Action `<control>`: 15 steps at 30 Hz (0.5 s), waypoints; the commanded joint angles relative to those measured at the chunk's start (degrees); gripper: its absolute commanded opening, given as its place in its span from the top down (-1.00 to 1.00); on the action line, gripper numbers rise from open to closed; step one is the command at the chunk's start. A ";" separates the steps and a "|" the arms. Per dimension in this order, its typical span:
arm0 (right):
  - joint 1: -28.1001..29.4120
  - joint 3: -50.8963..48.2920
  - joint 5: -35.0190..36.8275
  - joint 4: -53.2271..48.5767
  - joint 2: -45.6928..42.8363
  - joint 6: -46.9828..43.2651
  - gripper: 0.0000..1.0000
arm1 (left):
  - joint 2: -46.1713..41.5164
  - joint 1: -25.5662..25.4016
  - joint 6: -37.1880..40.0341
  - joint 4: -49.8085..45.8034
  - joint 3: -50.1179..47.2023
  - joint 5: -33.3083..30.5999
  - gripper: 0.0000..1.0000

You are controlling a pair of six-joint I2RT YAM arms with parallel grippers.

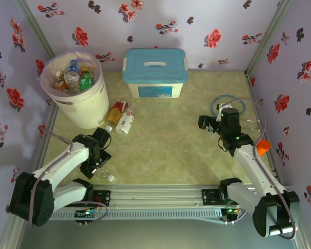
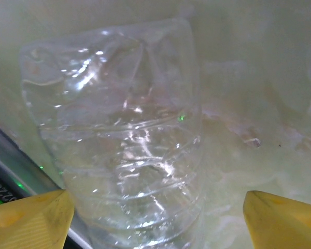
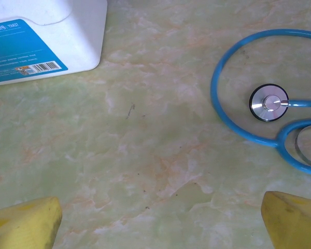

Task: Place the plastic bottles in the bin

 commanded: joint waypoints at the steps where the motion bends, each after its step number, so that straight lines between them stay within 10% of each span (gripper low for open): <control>1: -0.42 1.64 1.50 -0.67 -0.28 -1.18 -0.99 | 0.71 0.38 -2.25 2.86 -1.48 0.98 -0.67; 15: -0.42 1.46 1.76 -0.44 -0.20 -0.88 -0.99 | 3.46 0.40 -1.94 10.01 -3.14 1.20 -0.28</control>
